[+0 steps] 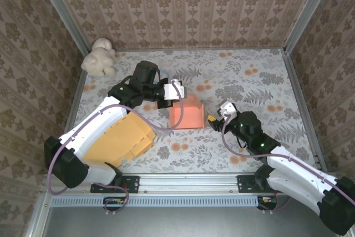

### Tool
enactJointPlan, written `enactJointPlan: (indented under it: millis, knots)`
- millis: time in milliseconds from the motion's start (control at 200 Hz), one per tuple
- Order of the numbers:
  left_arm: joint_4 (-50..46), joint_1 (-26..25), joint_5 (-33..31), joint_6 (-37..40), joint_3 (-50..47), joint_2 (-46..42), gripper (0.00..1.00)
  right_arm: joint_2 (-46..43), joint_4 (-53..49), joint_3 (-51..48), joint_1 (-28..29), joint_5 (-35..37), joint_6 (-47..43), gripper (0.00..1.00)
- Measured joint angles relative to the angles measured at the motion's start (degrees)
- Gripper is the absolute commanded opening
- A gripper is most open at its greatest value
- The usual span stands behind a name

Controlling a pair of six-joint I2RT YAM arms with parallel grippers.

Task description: Fold the paper box

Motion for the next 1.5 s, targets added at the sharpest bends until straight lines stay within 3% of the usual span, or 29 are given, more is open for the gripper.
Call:
enactJointPlan:
  millis: [415,800,935,1070,1130,1360,1500]
  knots:
    - [0.6,-0.4,0.2,7.1,0.1,4.1,0.0,2.3,-5.5,10.0,-9.1,-14.5,-11.9,0.69]
    - [-0.7,-7.7,-8.9,12.0,0.2,11.7,0.01,10.2,0.8,2.1,-10.7,-17.2,-14.7,0.67]
    - [-0.3,-8.3,-10.3,12.3,0.2,13.0,0.09,11.7,1.9,0.0,-10.9,-17.2,-17.4,0.67]
    - [1.3,-8.6,-10.8,11.3,0.2,13.8,0.33,13.4,3.5,0.0,-11.0,-17.2,-19.6,0.67]
    - [2.1,-8.7,-10.8,10.1,0.2,14.4,0.38,14.3,3.9,0.0,-11.1,-17.2,-20.4,0.67]
    - [5.7,-8.2,-9.9,5.5,0.1,13.5,0.44,18.2,5.9,0.0,-11.3,-17.2,-21.0,0.67]
    - [10.8,-5.4,-5.7,-2.5,-3.4,5.6,0.48,20.2,6.3,0.6,-11.3,-17.7,-21.7,0.67]
